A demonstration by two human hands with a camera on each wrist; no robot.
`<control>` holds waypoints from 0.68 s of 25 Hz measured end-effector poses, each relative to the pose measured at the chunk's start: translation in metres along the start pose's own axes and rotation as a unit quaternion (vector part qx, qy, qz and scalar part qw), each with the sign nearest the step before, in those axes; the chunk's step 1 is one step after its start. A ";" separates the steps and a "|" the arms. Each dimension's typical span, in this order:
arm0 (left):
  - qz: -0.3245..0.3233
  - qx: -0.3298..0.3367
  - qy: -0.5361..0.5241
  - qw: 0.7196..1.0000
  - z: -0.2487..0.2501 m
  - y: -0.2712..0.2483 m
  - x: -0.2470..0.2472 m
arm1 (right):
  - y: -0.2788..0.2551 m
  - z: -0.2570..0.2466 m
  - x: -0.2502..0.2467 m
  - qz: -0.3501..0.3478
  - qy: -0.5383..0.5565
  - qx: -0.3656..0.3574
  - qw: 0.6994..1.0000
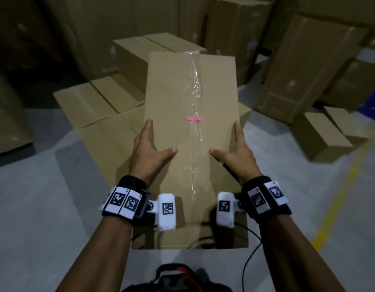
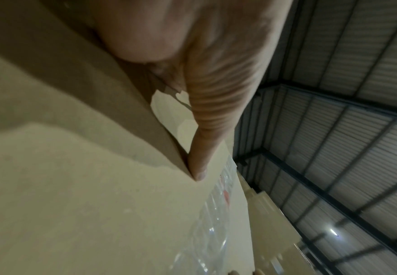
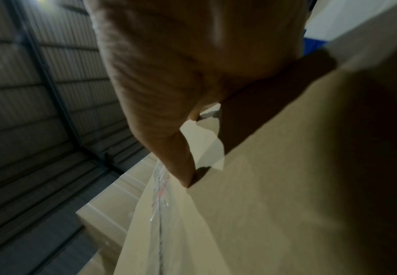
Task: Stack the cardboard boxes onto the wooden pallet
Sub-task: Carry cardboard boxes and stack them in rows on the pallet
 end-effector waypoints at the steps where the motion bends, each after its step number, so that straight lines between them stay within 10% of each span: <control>1: 0.023 -0.005 -0.001 1.000 0.004 0.007 0.004 | 0.019 -0.005 -0.002 -0.023 0.013 -0.013 1.000; 17: 0.218 -0.126 -0.047 0.967 -0.053 0.170 -0.056 | 0.242 -0.108 0.136 -0.276 -0.025 -0.092 0.957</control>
Point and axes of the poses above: each hand's wrist, its own y-axis towards the middle knuckle, its own x-axis out of the palm, z = x × y, the point moved 1 cm from there along y, towards the middle knuckle, and after that the axes turned 2 degrees about -z, right-handed, at the moved point
